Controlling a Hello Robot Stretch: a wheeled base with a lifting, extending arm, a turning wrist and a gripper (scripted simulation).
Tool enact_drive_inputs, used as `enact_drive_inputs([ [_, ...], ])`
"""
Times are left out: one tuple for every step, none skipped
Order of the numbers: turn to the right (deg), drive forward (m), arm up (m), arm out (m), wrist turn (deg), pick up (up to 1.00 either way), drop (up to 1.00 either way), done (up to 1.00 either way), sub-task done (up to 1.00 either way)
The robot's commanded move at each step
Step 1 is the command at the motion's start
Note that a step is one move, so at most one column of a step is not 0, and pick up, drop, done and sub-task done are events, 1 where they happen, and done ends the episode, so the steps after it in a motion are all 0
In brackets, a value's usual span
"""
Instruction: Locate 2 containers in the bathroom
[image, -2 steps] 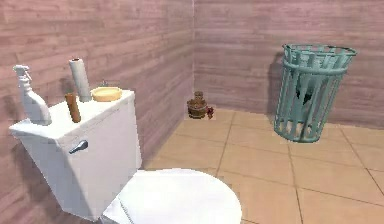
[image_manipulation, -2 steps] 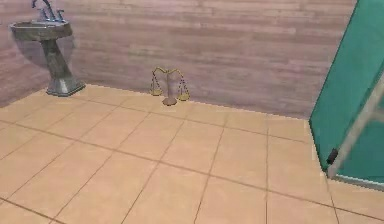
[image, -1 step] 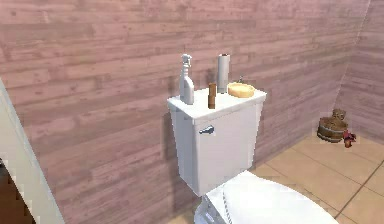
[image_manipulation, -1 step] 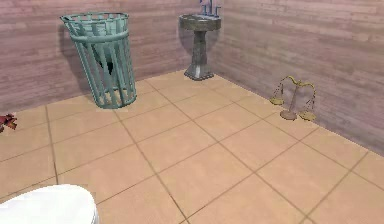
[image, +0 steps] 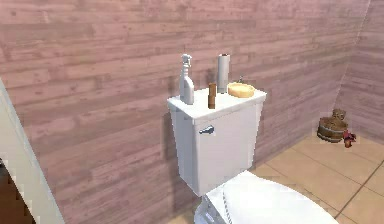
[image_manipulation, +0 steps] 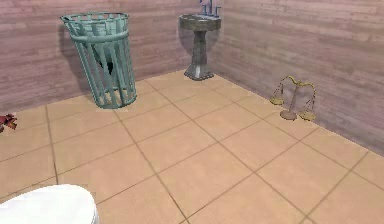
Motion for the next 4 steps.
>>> enact_drive_inputs([
  [-21.0,0.0,0.0,0.0,0.0,0.0,0.0,0.0,0.0],
  [-3.0,0.0,0.0,0.0,0.0,0.0,0.0,0.0,0.0],
  [0.0,0.05,0.0,0.0,0.0,0.0,0.0,0.0,0.0],
  [36.0,0.0,0.0,0.0,0.0,0.0,0.0,0.0,0.0],
])
